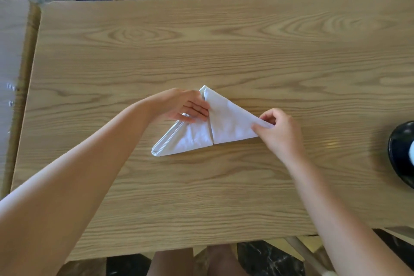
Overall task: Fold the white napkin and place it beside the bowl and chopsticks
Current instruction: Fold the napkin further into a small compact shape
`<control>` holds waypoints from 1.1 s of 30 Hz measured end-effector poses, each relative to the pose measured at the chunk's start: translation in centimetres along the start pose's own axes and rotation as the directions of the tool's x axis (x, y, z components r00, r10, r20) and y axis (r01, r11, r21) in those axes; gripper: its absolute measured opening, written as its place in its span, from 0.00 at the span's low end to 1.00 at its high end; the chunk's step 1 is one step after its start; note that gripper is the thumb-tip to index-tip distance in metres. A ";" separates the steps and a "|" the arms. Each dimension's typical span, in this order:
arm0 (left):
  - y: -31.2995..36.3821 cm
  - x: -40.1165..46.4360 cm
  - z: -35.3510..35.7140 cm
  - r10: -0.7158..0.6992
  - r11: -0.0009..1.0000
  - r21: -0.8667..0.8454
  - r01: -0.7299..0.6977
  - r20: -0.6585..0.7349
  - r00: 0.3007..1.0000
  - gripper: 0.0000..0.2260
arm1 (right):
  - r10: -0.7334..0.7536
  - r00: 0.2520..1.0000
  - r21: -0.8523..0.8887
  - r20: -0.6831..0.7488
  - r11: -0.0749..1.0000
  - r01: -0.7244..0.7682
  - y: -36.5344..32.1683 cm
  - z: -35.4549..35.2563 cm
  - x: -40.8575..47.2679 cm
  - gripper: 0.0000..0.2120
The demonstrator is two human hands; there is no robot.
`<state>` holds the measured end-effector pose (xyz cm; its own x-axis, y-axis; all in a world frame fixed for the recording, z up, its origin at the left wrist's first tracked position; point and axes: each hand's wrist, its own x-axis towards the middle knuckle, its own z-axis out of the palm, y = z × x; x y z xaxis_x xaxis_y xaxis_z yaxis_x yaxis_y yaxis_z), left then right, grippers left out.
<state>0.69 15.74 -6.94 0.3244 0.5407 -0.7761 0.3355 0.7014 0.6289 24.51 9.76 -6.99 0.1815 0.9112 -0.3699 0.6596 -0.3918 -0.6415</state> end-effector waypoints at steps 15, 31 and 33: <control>2.9 1.1 -1.9 -0.181 0.972 0.125 0.199 -0.145 0.973 0.16 | -0.714 0.629 -0.082 -0.306 0.678 0.730 -7.1 6.5 -7.2 0.04; -0.2 0.9 -3.3 0.275 0.877 0.456 -0.152 -0.217 0.937 0.05 | -0.795 0.600 -0.159 0.089 0.583 0.797 -5.7 15.3 -7.9 0.05; -1.3 0.4 -2.7 0.326 0.885 0.433 -0.169 -0.319 0.890 0.06 | -0.790 0.610 -0.078 0.061 0.606 0.792 -5.8 14.0 -7.7 0.08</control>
<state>-1.99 16.28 -8.17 0.1164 0.8578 -0.5007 0.6252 0.3285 0.7080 9.09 3.26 -9.79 -0.4548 0.8577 0.2400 0.6000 0.4942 -0.6291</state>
